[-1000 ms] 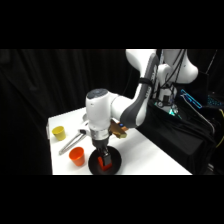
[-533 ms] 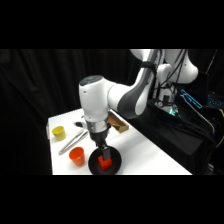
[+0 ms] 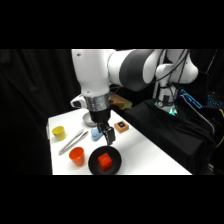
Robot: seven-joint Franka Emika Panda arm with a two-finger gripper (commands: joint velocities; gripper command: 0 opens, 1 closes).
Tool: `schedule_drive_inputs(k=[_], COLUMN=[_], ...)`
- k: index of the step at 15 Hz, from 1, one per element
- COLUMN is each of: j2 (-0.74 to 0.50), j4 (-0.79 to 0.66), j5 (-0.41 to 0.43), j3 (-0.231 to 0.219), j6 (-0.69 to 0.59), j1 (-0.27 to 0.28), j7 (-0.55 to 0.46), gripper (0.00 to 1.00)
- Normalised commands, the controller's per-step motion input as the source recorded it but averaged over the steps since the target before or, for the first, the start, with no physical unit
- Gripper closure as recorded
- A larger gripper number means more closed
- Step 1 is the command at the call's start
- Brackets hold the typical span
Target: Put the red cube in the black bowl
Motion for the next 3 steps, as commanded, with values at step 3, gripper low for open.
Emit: schedule_drive_inputs(k=[3], j2=[-0.33], j4=[-0.12], j5=[0.164], j3=[0.069], j6=[-0.22], j1=[-0.058], j7=[-0.14], gripper=[0.00])
